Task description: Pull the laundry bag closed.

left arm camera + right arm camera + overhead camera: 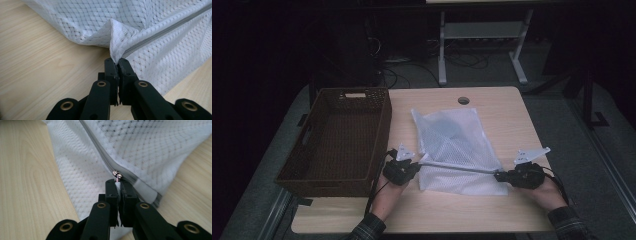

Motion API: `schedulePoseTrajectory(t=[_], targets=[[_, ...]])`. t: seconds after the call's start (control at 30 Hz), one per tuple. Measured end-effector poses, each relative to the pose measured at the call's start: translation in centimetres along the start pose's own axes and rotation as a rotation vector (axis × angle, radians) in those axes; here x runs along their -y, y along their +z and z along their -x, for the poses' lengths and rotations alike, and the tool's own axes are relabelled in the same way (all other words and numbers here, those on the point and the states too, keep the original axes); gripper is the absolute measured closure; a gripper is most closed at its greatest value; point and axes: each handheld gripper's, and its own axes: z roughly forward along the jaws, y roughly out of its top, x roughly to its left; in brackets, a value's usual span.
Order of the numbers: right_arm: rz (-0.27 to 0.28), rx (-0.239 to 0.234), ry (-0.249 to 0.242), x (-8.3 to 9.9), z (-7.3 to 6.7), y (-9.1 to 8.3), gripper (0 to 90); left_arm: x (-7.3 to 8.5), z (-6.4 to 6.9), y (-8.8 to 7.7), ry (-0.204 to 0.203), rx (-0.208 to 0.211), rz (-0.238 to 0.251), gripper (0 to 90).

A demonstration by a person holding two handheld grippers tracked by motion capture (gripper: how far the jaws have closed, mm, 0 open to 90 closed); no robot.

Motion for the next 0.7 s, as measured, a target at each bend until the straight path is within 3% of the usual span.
schedulePoseTrajectory(t=[0.5, 0.53, 0.6, 0.7], targets=[[0.001, 0.029, 0.006, 0.18, 0.46, -0.37, 86.4, 0.18, 0.06, -0.06, 0.008, 0.001, -0.013, 87.6], [0.003, 0.041, 0.017, 0.26, 0.7, -0.5, 86.3, 0.19, 0.05, -0.06, 0.005, 0.004, -0.011, 87.6], [0.02, 0.021, 0.037, 0.43, 1.06, -0.67, 86.3, 0.18, 0.12, -0.07, 0.009, 0.002, -0.012, 87.5], [0.023, 0.028, 0.017, 0.27, 0.62, -0.7, 86.3, 0.33, -0.07, -0.09, 0.008, 0.017, -0.019, 87.2]])
